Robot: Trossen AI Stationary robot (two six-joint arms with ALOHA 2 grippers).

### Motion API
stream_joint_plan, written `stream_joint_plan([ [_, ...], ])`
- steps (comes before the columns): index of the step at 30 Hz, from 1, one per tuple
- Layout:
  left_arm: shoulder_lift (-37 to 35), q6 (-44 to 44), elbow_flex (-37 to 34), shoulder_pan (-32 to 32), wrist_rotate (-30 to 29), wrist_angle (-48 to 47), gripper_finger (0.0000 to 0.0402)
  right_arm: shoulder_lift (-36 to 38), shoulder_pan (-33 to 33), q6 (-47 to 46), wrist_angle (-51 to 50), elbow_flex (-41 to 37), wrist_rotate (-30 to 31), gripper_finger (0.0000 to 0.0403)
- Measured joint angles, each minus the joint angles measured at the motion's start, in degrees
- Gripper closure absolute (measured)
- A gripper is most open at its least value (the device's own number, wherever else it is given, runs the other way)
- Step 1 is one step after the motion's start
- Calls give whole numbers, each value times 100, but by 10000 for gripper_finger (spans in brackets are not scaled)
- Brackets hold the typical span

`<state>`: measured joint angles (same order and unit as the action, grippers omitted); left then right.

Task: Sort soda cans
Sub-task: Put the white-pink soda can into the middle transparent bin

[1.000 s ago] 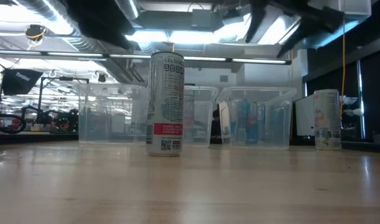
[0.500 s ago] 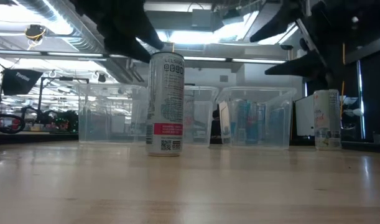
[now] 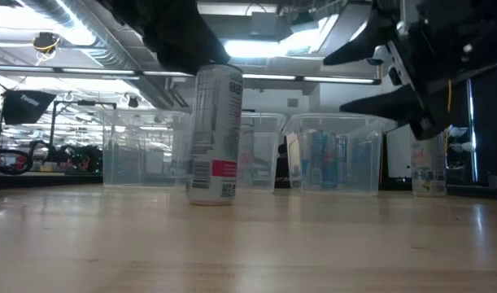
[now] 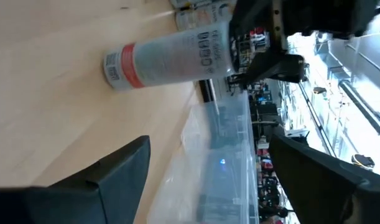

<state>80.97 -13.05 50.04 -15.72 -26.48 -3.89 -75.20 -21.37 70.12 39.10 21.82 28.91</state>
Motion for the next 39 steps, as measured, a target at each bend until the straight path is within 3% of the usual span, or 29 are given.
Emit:
stream_joint_plan([
  [6, -9, -149, -5, 12, 30, -32, 75, -199, 0, -36, 40, 0, 40, 77],
  [12, -8, -376, -9, -6, 436, 131, 75, -199, 0, -38, 50, 0, 57, 77],
  [28, 487, -476, -9, -3, 373, 68, 76, -199, 0, -220, 18, 0, 13, 77],
  [35, 479, -362, -9, 8, 363, 140, 147, -199, 0, -220, -14, 0, 13, 77],
  [39, 479, -214, -3, 8, 363, 333, 154, -199, 0, -222, -16, 0, 13, 77],
])
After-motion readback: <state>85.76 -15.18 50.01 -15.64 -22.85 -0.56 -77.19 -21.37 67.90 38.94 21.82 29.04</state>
